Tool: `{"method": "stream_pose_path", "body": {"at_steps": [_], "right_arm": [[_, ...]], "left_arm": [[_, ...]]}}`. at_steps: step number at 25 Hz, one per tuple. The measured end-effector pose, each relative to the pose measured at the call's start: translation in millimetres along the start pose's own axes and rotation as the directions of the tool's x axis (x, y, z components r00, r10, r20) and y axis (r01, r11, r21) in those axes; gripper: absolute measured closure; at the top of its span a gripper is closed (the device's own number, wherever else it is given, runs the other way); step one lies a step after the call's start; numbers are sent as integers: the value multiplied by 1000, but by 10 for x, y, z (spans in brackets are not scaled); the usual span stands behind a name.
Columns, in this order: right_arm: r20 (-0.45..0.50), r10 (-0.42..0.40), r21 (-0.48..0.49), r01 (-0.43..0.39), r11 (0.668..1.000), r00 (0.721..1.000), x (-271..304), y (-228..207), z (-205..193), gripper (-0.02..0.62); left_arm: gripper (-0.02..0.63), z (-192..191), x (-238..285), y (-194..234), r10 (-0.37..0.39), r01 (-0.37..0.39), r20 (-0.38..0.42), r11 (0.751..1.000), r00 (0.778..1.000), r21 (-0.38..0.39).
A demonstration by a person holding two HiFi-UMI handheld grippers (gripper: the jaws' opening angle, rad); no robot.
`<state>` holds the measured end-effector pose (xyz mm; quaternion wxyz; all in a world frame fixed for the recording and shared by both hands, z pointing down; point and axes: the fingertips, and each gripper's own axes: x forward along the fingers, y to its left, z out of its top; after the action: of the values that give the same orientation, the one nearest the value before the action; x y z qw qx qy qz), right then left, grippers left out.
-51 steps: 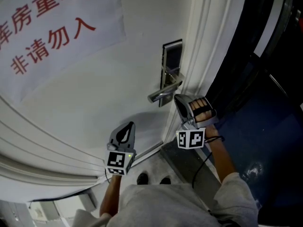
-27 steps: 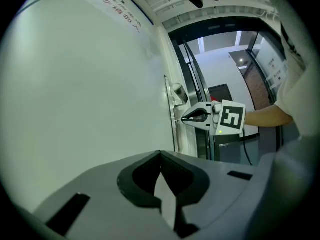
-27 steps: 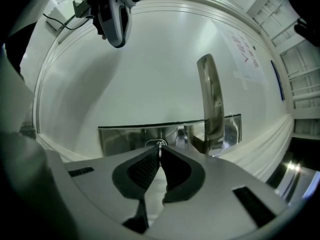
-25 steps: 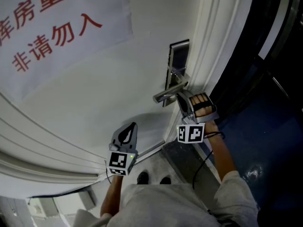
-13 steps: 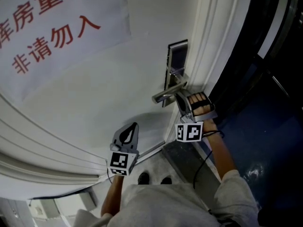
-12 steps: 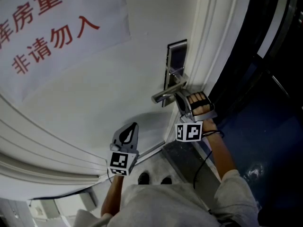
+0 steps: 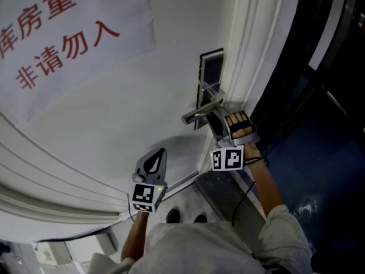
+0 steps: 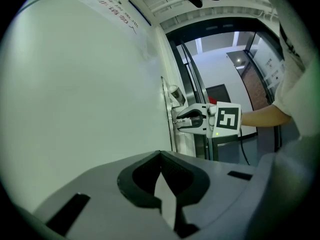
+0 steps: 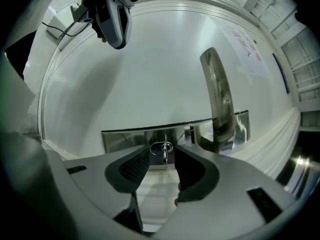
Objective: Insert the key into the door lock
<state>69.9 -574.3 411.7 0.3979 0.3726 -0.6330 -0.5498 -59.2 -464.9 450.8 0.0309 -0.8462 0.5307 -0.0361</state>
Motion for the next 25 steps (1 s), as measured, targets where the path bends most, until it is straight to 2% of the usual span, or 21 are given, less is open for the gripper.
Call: {"method": "stream_pose_path", "body": {"at_steps": [5, 8, 11, 13, 17, 19, 22, 25], "right_arm": [[-13, 3, 81, -2, 997, 1000, -112, -10, -85, 443], [-30, -2, 162, 7, 987, 1000, -221, -31, -178, 443], [-51, -5, 299, 20, 954, 999, -354, -59, -316, 443], [-57, 3, 406, 20, 914, 998, -456, -37, -391, 443], [-74, 14, 606, 33, 795, 997, -661, 60, -548, 444], [-83, 23, 713, 43, 700, 996, -785, 97, -625, 446], [-95, 12, 844, 74, 531, 995, -989, 151, -740, 456], [-144, 5, 900, 129, 417, 990, -1201, 235, -904, 474]], "left_arm": [[589, 13, 52, -32, -17, 17, 1, 1000, 1000, 4], [589, 8, 106, -77, -33, 33, 1, 999, 999, 3], [589, 8, 162, -140, -54, 54, 2, 999, 999, 4], [589, 8, 193, -180, -68, 68, 1, 998, 998, 4], [589, 3, 266, -253, -94, 94, 1, 996, 996, 7], [589, 2, 302, -283, -106, 106, 2, 994, 994, 7], [589, -6, 354, -324, -122, 122, 2, 993, 993, 3], [589, 0, 406, -377, -140, 140, 4, 990, 990, 1]]}}
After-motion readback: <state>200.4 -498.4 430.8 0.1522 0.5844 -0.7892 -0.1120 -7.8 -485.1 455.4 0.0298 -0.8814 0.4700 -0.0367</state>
